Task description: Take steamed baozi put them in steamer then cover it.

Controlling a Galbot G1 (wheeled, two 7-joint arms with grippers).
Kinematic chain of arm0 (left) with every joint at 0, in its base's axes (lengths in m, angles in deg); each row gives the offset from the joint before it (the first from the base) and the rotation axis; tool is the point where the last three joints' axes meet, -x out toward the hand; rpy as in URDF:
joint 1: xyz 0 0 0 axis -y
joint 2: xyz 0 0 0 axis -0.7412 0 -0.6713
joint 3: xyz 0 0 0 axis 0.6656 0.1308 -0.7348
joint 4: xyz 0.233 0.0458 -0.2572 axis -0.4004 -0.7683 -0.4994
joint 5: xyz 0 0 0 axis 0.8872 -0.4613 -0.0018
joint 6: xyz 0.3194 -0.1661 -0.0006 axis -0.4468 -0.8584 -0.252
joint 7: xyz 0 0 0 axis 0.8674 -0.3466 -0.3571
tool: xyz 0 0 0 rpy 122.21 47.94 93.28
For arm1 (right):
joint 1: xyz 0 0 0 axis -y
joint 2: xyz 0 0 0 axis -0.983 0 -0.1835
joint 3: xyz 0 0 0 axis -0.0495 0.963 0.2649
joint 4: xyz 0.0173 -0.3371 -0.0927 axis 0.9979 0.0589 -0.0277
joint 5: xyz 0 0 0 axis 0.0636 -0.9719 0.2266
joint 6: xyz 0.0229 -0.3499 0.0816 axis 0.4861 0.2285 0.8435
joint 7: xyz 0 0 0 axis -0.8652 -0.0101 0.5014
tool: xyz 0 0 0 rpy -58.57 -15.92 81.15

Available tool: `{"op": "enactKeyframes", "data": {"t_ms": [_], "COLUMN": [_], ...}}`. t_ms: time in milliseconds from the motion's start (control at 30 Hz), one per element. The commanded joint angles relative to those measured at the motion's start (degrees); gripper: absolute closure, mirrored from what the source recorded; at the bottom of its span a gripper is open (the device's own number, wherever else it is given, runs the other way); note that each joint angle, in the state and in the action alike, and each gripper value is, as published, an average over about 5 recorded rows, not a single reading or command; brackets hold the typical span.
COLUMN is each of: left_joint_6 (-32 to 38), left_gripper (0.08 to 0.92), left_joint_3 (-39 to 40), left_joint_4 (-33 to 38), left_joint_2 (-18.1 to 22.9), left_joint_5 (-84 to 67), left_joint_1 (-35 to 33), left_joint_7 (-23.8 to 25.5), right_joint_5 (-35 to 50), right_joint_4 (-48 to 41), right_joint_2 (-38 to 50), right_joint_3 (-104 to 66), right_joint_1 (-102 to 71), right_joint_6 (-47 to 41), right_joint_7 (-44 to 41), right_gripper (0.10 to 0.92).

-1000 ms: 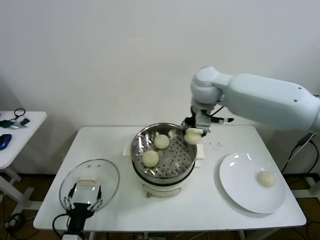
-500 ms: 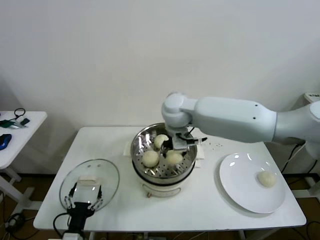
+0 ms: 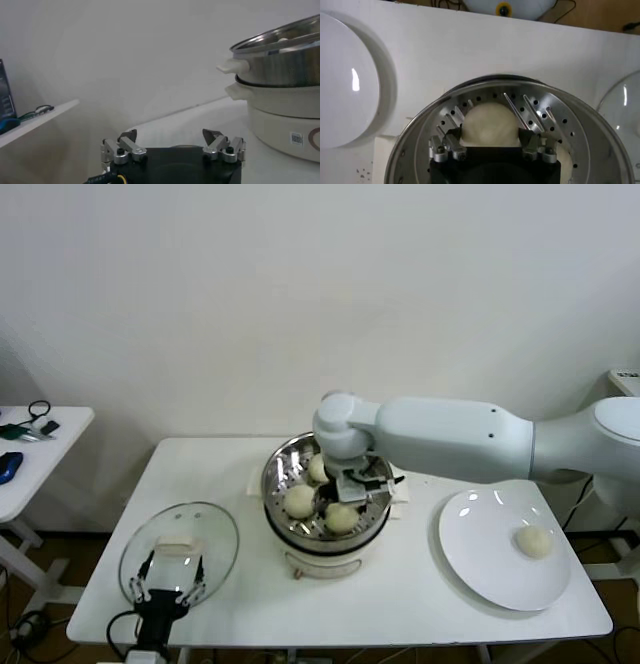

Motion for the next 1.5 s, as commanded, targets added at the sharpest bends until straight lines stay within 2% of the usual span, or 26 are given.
{"op": "enactKeyframes", "data": {"t_ms": [33, 333, 467, 567, 733, 867, 1033, 1233, 1500], "left_joint_6": [0.1, -0.2, -0.2, -0.1, 0.0, 0.1, 0.1, 0.0, -0.2], "left_gripper": [0.177, 0.177, 0.177, 0.177, 0.177, 0.177, 0.177, 0.177, 0.177], "left_joint_3": [0.0, -0.3, -0.3, -0.3, -0.3, -0.4, -0.2, 0.3, 0.2], "left_joint_4": [-0.1, 0.5, 0.5, 0.5, 0.8, 1.1, 1.2, 1.2, 1.4], "left_joint_2": [0.0, -0.2, -0.3, -0.2, -0.4, -0.5, -0.3, -0.3, -0.2], "left_joint_5": [0.0, -0.3, -0.2, -0.1, -0.1, -0.1, -0.1, 0.2, 0.4], "left_joint_1": [0.0, -0.1, 0.0, -0.1, -0.3, -0.3, -0.1, 0.3, 0.3], "left_joint_7": [-0.1, 0.0, 0.0, 0.0, 0.0, 0.0, 0.0, 0.1, 0.1], "right_joint_5": [-1.1, -0.2, 2.3, 6.0, 20.5, 27.1, 33.1, 30.1, 19.9], "right_joint_4": [-0.6, -1.2, -1.4, -1.5, -1.7, -1.3, 0.3, -2.7, -12.9], "right_joint_2": [-0.6, 3.9, 9.0, 13.7, 22.9, 30.8, 40.9, 47.8, 49.4], "right_joint_3": [-0.7, -4.8, -4.6, -1.4, 6.2, 6.7, 6.9, 5.9, -12.2], "right_joint_1": [-0.6, 1.7, 5.2, 9.0, 15.2, 15.0, 12.0, 5.2, -16.6], "right_joint_6": [0.3, -0.6, -4.5, -10.3, -26.4, -35.4, -41.3, -40.4, -35.5], "right_joint_7": [-0.2, 0.6, 5.3, 10.7, 16.6, 15.9, 14.0, 10.9, 8.1], "right_gripper": [0.218, 0.202, 0.203, 0.203, 0.203, 0.203, 0.203, 0.203, 0.203]}}
